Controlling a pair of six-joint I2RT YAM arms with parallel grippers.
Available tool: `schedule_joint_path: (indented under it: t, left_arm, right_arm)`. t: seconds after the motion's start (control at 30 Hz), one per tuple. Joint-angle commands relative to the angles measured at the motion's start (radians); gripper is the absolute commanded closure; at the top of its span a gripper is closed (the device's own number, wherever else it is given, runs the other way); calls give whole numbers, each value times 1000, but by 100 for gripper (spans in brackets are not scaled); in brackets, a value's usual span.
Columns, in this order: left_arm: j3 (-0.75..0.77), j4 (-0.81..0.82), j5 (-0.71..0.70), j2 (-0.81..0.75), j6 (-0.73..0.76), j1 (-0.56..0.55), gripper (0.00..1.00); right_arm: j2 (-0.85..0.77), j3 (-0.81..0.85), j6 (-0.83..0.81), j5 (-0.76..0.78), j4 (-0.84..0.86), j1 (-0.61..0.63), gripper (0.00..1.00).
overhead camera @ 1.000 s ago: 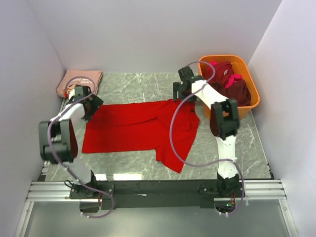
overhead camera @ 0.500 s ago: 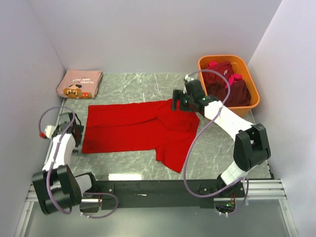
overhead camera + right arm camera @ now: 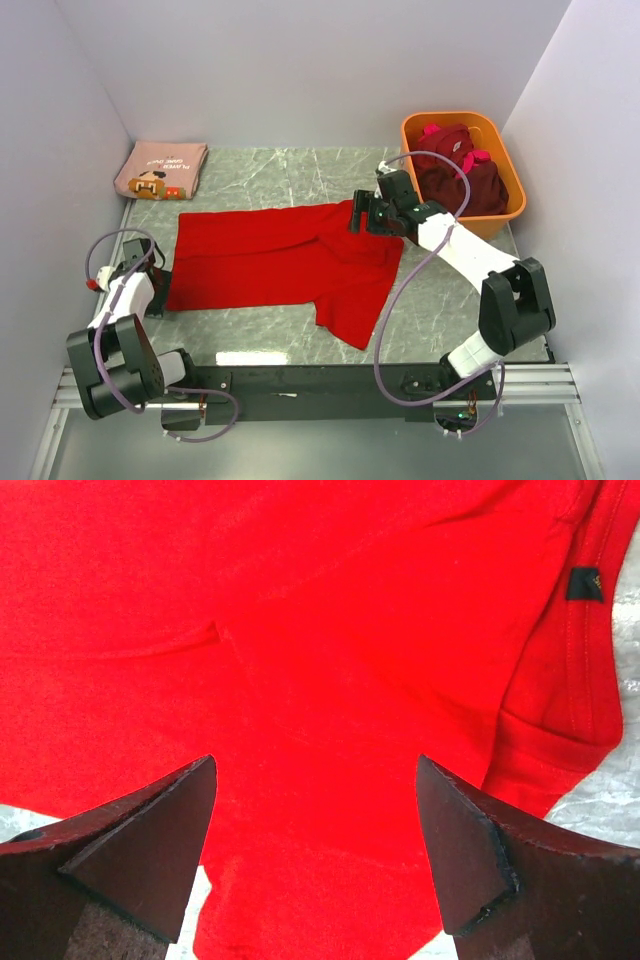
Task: Fold and stack the t-shirts
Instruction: Fold the tshirt
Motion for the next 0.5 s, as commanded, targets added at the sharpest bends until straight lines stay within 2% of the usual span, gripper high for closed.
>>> schedule_joint_path:
  t: [0.0,0.03,0.07,0.13,0.17,0.2,0.4,0.47]
  left_arm:
    - [-24,84,39,35,31,6,35]
    - [-27,93,46,38,46,6,41]
    - [-27,103,52,39,54,6,56]
    - [-31,123,64,39,67,6,72]
    - [-33,127,66,39,71,7,93]
    - [-34,132,69,39,74,6,99]
    - [-39,176,101,22,108,7,99]
    - [-48,201,124,-1,116,6,99]
  right_arm:
    - [-43,-20,12,17,25,-3,13]
    - [-46,-21,10,20,16,-4,13]
    - [-51,-32,10,22,14,-4,13]
    - [-62,-46,10,25,5,-4,13]
    - [-75,-63,6,22,1,-3,13]
    - [-80,-72,4,21,-4,-3,13]
    - [-160,-169,-46,36,-71,43,14]
    - [-192,-192,-65,40,-87,99,15]
